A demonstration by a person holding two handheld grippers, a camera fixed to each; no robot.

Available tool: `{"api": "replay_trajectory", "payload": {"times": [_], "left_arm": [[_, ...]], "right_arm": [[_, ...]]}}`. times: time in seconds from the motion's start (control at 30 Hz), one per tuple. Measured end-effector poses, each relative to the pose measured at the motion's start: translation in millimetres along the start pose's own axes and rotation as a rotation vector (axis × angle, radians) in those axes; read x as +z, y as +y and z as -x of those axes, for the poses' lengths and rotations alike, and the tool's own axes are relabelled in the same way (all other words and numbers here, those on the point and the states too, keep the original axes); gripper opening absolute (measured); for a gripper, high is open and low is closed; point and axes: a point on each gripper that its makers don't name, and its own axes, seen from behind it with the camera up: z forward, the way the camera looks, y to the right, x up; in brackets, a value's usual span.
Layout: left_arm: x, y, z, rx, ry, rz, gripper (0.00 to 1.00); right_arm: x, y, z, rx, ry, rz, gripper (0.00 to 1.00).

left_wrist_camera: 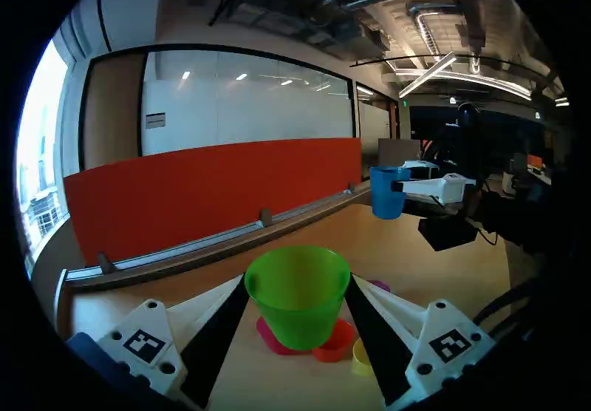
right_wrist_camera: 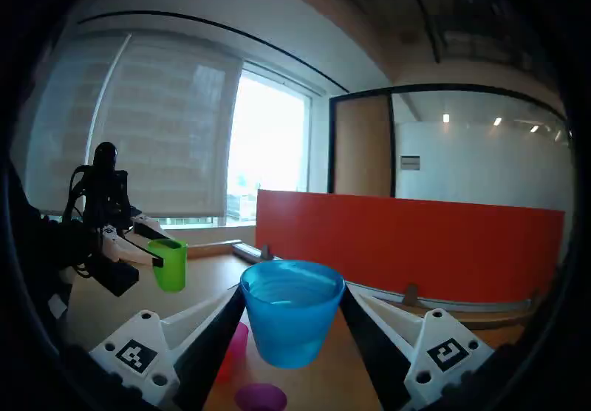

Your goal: Pour water

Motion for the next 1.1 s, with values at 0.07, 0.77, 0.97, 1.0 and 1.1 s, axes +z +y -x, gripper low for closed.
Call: {"api": "replay_trajectory", "payload": {"times": [0.07,0.77,0.97,1.0,1.1], "left_arm": [[-0.3,0.4,-0.3,0.002,0.002,-0.001,0.89],[0.9,3.5,-6.2,-0.001,0.023,0.005,0.88],[1.6,7.1,-8.2,-0.014,0.036,0.016,0.88],[1.5,7.2,-8.6,-0.016,0.038,0.016,0.88],[0.4,5.9,-10.2,-0.013,0.048,0.009,0.88]], "right_arm": [[0.2,-0.4,0.7,-0.002,-0.002,-0.002,0.91],[10.3,-13.7,-5.1,-0.05,-0.029,-0.037,0.91],[14.5,-20.1,-6.9,-0.073,-0.038,-0.054,0.91],[15.2,-21.2,-7.3,-0.077,-0.039,-0.057,0.91],[16.9,-23.4,-9.3,-0.087,-0.041,-0.063,0.91]]}}
